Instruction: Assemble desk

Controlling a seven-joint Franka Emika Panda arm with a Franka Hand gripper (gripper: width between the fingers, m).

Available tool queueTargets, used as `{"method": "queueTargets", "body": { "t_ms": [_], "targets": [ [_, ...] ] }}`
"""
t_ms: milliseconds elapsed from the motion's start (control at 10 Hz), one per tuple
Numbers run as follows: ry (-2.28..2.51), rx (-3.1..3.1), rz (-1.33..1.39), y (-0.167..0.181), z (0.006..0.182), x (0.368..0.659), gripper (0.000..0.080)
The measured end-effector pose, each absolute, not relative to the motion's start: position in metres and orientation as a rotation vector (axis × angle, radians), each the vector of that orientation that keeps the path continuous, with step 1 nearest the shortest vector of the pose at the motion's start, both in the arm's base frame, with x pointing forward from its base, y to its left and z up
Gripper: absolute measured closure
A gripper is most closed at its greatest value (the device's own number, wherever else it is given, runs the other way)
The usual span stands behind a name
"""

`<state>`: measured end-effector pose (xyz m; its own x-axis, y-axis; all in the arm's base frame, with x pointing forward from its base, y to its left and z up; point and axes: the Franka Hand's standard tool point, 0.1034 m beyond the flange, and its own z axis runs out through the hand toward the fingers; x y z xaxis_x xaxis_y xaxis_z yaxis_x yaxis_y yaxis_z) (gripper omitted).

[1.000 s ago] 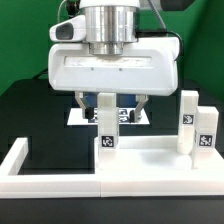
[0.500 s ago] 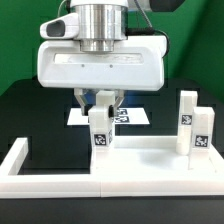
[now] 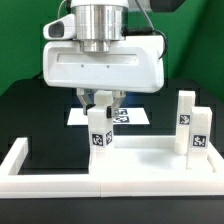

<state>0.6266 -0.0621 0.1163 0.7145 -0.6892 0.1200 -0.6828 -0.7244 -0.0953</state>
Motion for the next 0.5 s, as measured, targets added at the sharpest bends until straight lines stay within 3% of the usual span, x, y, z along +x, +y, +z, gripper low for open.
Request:
{"method": "queueTargets", "body": {
  "t_ms": [500],
  "targets": [
    [2.098,-2.230,-0.041,-0.050,0.115,0.640,0.0509]
  ]
}}
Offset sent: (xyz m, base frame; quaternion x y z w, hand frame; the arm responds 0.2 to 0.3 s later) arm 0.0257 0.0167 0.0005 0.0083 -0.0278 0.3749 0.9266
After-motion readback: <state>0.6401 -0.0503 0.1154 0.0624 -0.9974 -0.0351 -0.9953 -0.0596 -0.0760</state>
